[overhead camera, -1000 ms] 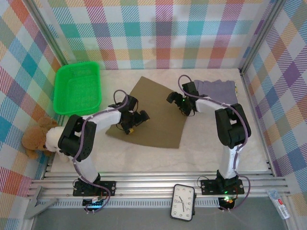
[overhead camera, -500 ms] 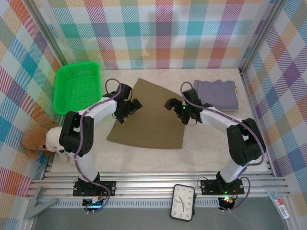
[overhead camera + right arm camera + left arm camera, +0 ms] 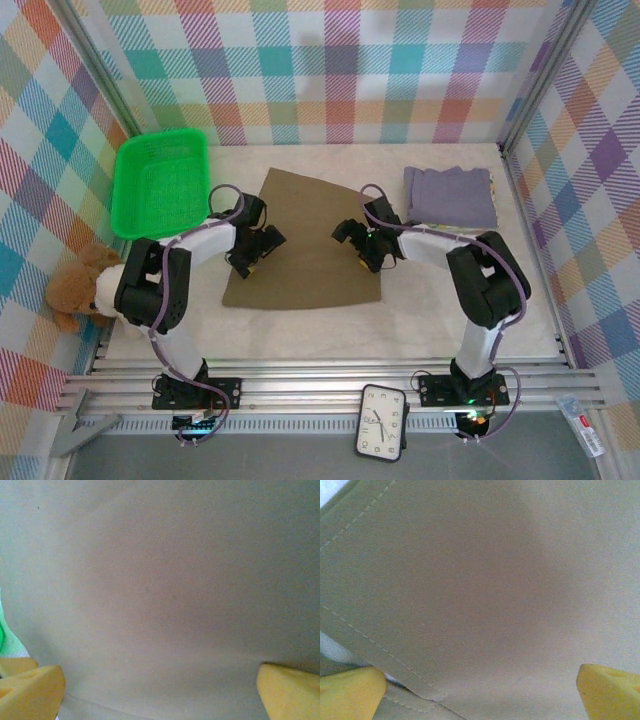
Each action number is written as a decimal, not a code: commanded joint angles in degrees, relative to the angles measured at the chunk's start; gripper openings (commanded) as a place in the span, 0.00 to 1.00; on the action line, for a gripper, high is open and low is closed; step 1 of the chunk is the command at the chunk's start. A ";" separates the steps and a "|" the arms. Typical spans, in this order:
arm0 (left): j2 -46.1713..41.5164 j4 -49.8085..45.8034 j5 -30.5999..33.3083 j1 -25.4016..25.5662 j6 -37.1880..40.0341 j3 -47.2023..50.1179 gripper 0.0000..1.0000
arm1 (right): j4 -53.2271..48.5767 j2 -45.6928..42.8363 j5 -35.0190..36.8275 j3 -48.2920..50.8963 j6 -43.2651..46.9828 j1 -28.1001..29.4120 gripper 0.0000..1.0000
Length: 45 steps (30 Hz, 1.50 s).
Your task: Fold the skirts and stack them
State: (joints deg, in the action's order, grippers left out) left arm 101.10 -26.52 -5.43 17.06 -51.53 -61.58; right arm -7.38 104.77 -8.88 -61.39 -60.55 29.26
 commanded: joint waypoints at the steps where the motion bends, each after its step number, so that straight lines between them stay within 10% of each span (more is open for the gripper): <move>1: 0.13 -2.97 2.50 -1.59 -0.61 3.01 1.00 | -5.10 5.35 3.04 -2.41 4.52 -1.30 0.99; 8: -5.39 -4.88 3.88 -1.59 3.37 -1.14 1.00 | -0.36 0.87 0.55 -2.24 2.73 -1.37 0.99; 22: -19.87 -10.06 6.37 -4.11 2.42 7.40 1.00 | -2.69 -24.68 18.07 17.61 2.89 -3.71 0.99; 31: -28.33 -14.79 3.94 -8.85 2.13 17.06 0.64 | -3.02 -30.15 20.40 19.46 2.63 -6.44 0.99; 45: -33.18 -10.40 -6.26 -9.28 -4.27 28.47 0.46 | -1.03 -29.36 18.66 19.07 2.90 -7.02 0.99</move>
State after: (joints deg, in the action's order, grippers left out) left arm 68.40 -39.81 -8.10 8.45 -53.08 -34.81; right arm -9.13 75.64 10.02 -41.60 -58.00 22.52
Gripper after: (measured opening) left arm 0.459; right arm 0.990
